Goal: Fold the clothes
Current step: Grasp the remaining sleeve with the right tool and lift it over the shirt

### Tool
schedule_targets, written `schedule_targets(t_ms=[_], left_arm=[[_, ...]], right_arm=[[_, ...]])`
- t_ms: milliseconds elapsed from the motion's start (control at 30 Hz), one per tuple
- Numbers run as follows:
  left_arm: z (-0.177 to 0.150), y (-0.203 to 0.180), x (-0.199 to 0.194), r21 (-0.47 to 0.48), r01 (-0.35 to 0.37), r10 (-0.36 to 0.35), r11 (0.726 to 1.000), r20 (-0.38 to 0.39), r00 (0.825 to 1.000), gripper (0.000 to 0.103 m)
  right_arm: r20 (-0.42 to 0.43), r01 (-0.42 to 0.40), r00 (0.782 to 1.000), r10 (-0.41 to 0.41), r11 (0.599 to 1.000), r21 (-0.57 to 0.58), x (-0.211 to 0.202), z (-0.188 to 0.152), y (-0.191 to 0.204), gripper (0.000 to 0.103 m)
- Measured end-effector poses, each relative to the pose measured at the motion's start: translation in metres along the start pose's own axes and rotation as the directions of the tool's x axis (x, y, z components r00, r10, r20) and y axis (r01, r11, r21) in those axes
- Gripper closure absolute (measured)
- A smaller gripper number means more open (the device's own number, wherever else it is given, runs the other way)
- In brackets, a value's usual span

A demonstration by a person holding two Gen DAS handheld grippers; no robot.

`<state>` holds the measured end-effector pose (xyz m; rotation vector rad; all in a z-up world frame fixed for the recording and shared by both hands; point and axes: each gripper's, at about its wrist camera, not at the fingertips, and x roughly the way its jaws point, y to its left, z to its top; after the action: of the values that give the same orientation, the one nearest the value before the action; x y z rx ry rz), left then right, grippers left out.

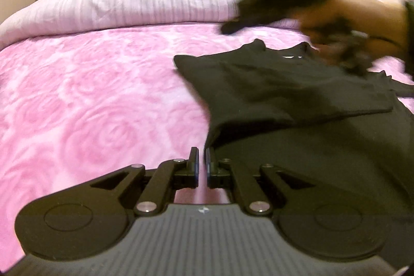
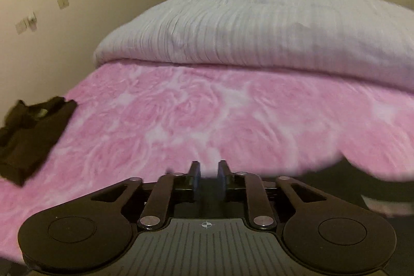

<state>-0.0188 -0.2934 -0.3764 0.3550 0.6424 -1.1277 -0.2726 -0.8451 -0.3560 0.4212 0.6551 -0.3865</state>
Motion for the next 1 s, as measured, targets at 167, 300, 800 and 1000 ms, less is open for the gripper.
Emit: schedule_targets(t_ms=[167,300,800,1000], left_arm=[[-0.014,-0.011,-0.035,0.032,-0.022,0.022,0.999,-0.02,1.0,0.096],[-0.019,-0.029,-0.061,0.08,-0.023,0.024,0.997,-0.017,1.0,0.09],[0.013,-0.158,-0.072,0.322,0.069,-0.072,0.944,-0.002,0.997,0.049],[0.037,-0.195,-0.03,0.357,0.088,-0.085,0.93,-0.024,0.996,0.039]], right_arm=[[-0.075,0.066,0.995,-0.064,0.997,0.029,-0.07,-0.075,0.059,0.066],[-0.056,0.127,0.991,-0.12,0.98,0.151,-0.127,-0.142,0.091,0.065],[0.15,0.217,0.925,-0.35,0.807,0.549,-0.321,-0.252,0.07,0.053],[0.219,0.181,0.842,-0.492,0.642,0.745,-0.348,-0.263,-0.026,0.045]])
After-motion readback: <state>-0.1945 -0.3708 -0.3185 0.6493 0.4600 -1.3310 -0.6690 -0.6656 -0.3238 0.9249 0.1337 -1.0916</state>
